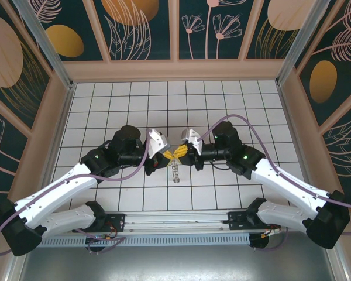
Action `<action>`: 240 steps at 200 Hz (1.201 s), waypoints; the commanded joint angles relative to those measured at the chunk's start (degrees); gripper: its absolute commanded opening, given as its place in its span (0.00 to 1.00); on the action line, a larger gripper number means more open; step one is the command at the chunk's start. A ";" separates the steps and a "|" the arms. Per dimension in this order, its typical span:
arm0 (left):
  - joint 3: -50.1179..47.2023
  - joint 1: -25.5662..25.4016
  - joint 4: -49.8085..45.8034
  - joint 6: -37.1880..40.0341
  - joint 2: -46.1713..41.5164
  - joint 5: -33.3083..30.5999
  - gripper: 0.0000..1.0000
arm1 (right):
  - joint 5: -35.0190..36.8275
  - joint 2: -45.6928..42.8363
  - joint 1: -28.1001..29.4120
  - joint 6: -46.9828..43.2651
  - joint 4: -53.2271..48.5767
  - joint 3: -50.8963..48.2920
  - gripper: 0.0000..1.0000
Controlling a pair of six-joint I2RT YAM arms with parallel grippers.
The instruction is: Put the keys on the keyring
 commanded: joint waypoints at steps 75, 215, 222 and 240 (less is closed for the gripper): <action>-11.12 0.07 22.74 -10.36 -11.73 1.86 0.33 | -4.93 -8.30 -0.53 10.25 19.14 -6.37 0.00; -13.82 0.03 36.16 -14.82 -11.34 8.79 0.30 | -10.58 -2.71 -0.61 36.17 67.10 -19.29 0.00; -13.90 0.05 36.36 -14.76 -11.22 8.71 0.28 | -10.83 -2.33 -0.52 36.71 68.43 -19.45 0.00; -13.98 0.05 37.07 -14.82 -10.93 8.66 0.23 | -11.17 -1.17 -0.45 37.51 69.91 -19.58 0.00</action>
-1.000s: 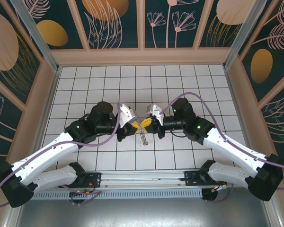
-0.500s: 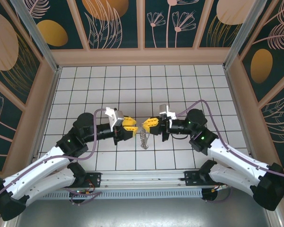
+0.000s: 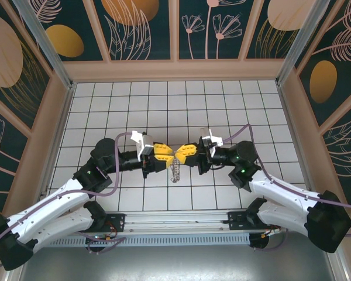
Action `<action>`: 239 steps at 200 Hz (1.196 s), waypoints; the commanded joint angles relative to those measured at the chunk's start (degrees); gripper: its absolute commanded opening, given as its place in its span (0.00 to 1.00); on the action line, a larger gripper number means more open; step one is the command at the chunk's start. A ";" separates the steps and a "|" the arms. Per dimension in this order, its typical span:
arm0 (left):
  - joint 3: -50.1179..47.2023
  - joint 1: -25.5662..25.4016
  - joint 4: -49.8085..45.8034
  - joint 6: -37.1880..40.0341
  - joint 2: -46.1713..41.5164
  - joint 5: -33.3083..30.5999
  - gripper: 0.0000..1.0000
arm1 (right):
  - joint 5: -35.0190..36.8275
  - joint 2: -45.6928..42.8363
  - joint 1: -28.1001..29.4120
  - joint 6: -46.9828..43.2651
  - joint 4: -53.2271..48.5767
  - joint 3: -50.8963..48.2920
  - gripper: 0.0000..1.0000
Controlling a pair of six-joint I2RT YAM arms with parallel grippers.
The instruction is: Put the keys on the keyring
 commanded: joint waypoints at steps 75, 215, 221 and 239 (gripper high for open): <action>0.09 -0.17 4.32 0.07 1.87 0.45 0.00 | -1.02 0.20 0.59 -1.64 1.52 -0.31 0.00; 19.59 -0.37 -41.73 24.07 7.18 -13.13 0.00 | 24.15 -6.11 7.80 -33.57 -59.12 13.43 0.26; 19.51 -0.45 -42.20 24.51 7.27 -13.28 0.00 | 24.57 -6.16 7.79 -33.79 -59.27 13.43 0.25; 19.31 -0.71 -43.78 26.00 7.66 -13.41 0.00 | 25.54 -6.18 7.77 -35.20 -61.19 14.31 0.22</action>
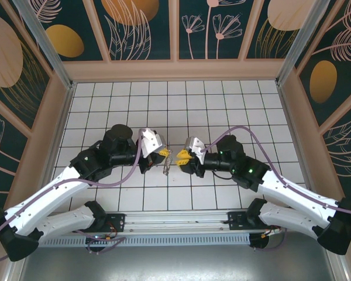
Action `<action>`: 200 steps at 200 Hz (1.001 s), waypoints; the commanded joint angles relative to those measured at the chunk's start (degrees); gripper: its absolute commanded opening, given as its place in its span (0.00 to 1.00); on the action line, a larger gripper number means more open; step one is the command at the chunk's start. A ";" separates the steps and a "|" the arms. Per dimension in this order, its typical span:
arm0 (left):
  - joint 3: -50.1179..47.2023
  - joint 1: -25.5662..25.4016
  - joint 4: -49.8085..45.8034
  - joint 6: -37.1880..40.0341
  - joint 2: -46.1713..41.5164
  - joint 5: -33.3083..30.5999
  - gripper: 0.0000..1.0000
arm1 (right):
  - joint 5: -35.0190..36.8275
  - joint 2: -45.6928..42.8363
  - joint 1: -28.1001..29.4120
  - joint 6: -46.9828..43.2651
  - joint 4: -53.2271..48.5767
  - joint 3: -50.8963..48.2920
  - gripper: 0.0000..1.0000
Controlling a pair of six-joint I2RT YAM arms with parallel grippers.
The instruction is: Put the keys on the keyring
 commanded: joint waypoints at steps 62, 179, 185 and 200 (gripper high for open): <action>1.08 -0.80 -6.22 5.59 1.16 5.68 0.00 | -2.33 1.29 0.43 -5.26 -2.59 3.55 0.25; -0.25 -1.26 -5.49 6.00 2.47 6.59 0.00 | -10.90 4.00 0.46 -6.86 1.97 4.66 0.22; -0.20 -1.26 -5.46 6.06 2.48 6.68 0.00 | -10.91 4.15 0.52 -6.88 2.03 4.70 0.21; -0.17 -1.29 -5.55 6.04 2.57 6.78 0.00 | -10.69 4.80 0.49 -6.89 1.94 4.92 0.21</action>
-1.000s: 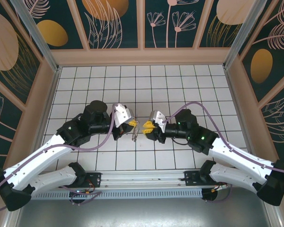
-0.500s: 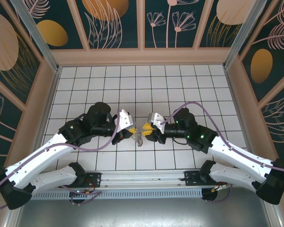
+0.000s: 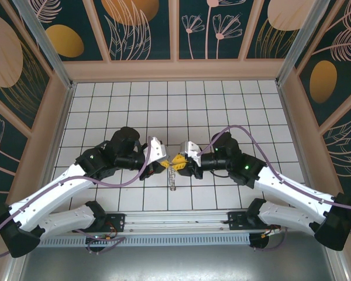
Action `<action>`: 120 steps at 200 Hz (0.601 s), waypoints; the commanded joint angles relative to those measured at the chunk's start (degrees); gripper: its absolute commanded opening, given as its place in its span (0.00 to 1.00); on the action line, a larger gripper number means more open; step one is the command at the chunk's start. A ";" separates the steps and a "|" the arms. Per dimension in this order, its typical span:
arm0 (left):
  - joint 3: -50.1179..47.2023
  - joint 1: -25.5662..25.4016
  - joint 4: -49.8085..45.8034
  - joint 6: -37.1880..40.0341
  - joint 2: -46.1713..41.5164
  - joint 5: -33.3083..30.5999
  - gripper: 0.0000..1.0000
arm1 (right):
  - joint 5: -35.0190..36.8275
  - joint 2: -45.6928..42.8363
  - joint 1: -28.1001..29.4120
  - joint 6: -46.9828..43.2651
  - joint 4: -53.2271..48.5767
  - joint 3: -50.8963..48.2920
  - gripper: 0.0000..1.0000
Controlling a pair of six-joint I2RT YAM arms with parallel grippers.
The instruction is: Put the keys on the keyring
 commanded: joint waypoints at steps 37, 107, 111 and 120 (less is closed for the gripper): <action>0.17 -0.52 0.25 1.10 0.13 1.10 0.00 | -1.66 1.83 0.42 -1.02 2.77 2.21 0.22; 0.12 -0.47 0.46 1.27 0.14 1.04 0.00 | -0.49 2.19 0.41 -0.98 2.80 1.84 0.02; 0.12 -0.52 0.51 1.30 0.06 1.13 0.00 | -0.34 2.30 0.36 -0.97 2.71 1.89 0.00; -0.09 -0.53 0.76 1.12 -0.18 1.33 0.00 | -0.21 2.20 0.40 -1.00 2.70 1.93 0.00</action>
